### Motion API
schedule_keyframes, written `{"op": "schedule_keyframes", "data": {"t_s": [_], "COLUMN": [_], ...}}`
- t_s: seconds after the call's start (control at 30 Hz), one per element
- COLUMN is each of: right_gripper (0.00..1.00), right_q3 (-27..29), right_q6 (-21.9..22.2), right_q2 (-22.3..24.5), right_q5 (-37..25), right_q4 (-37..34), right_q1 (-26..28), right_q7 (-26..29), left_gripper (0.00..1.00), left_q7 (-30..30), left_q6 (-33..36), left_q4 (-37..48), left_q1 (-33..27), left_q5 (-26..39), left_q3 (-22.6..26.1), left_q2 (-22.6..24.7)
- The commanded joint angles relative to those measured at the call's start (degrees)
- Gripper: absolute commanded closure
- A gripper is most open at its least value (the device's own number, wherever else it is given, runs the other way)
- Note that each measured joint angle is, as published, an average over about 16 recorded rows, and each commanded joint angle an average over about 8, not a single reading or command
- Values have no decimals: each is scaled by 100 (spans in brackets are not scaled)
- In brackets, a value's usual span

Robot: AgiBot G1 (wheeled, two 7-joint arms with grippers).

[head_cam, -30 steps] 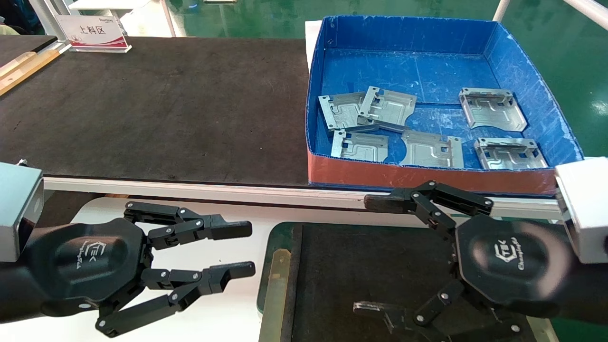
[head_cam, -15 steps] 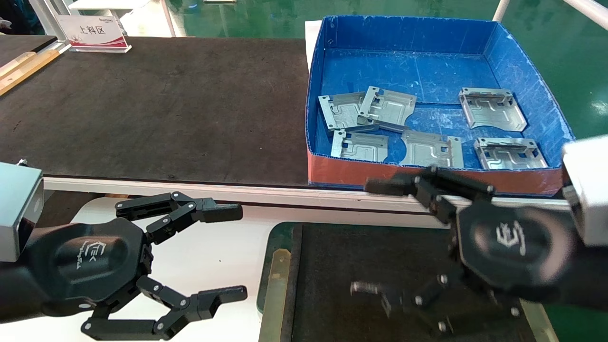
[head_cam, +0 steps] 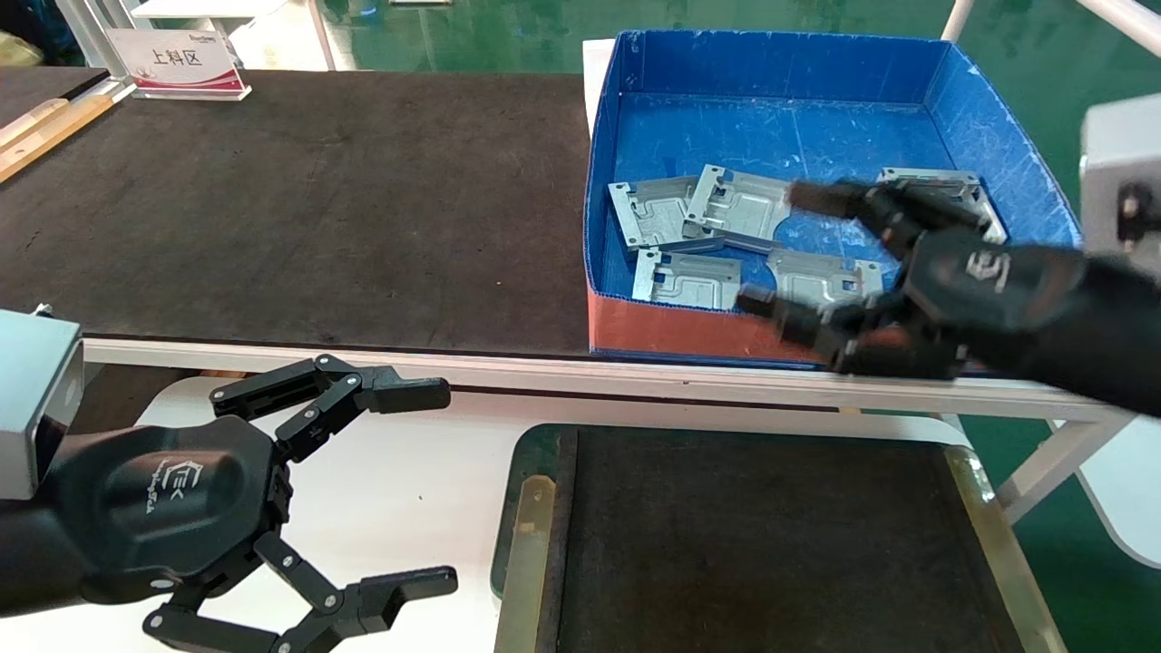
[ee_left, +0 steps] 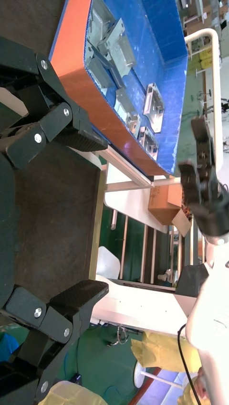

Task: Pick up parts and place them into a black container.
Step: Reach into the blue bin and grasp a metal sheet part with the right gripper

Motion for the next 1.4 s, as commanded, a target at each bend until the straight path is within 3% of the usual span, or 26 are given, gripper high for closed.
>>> {"op": "schedule_keyframes", "data": {"t_s": [0.03, 0.37, 0.67, 0.93, 1.4], "right_gripper": [0, 0, 0, 0, 0], "right_q3": [-32, -349, -550, -584, -607], "right_q6": [-40, 349, 1769, 2770, 4014], "right_q2": [-77, -513, -1082, -1521, -2075], "right_q5": [-97, -1004, -1625, -1759, -1807], "right_q4": [-373, -2495, -4128, -4859, -5555], "right_q1": [202, 1560, 2482, 2847, 3144], "right_q7": [-109, -850, -1504, -1702, -1277], "left_gripper": [0, 0, 0, 0, 0], "left_q7": [0, 0, 0, 0, 1], "left_q6": [0, 0, 0, 0, 0], "left_q4": [0, 0, 0, 0, 0], "left_q1": [0, 0, 0, 0, 0], "left_q5": [0, 0, 0, -1, -1], "left_q3": [0, 0, 1, 1, 1], "left_q2": [0, 0, 0, 0, 0]}}
